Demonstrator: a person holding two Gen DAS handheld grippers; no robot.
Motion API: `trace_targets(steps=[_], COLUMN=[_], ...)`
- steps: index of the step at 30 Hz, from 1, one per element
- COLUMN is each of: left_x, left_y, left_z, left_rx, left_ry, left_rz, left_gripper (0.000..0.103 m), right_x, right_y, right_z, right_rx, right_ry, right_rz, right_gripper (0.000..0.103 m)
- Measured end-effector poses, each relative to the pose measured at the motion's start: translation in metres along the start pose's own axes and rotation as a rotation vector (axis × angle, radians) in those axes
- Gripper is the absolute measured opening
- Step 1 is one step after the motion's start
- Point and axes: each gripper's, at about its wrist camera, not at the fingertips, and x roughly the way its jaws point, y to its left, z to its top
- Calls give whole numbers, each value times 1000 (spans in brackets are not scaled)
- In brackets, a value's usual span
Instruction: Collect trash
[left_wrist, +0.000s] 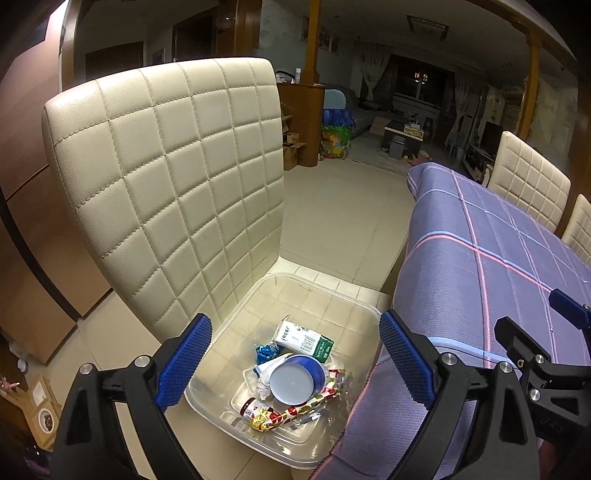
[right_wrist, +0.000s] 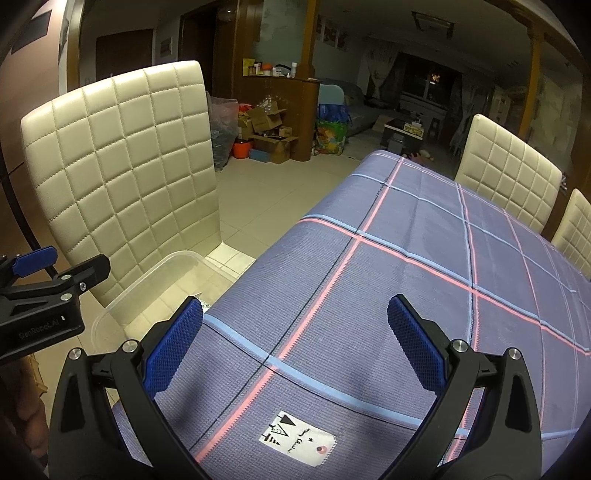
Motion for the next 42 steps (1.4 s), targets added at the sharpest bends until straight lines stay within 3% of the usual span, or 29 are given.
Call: trace_targets(steps=[9, 16, 24, 30, 37, 42], left_x=[-12, -39, -67, -85, -104, -123], left_y=[-18, -40, -98, -136, -173, -198], left_z=[0, 3, -13, -16, -16, -22], left_rx=[26, 55, 169, 184, 191, 251], left_ry=[-17, -64, -90, -118, -129, -173], left_rz=[-30, -35, -83, -145, -206, -188], left_gripper=[90, 90, 90, 90, 90, 90], right_x=[-11, -43, -79, -119, -148, -160], right_y=[-15, -33, -75, -109, -140, -162], right_z=[-4, -5, -27, -39, -55, -61], right_rx=[15, 18, 59, 86, 143, 212], right_ry=[-14, -70, -89, -159, -176, -182], right_rz=[-22, -59, -141, -229, -264, -259], right_gripper=[99, 99, 99, 99, 99, 99])
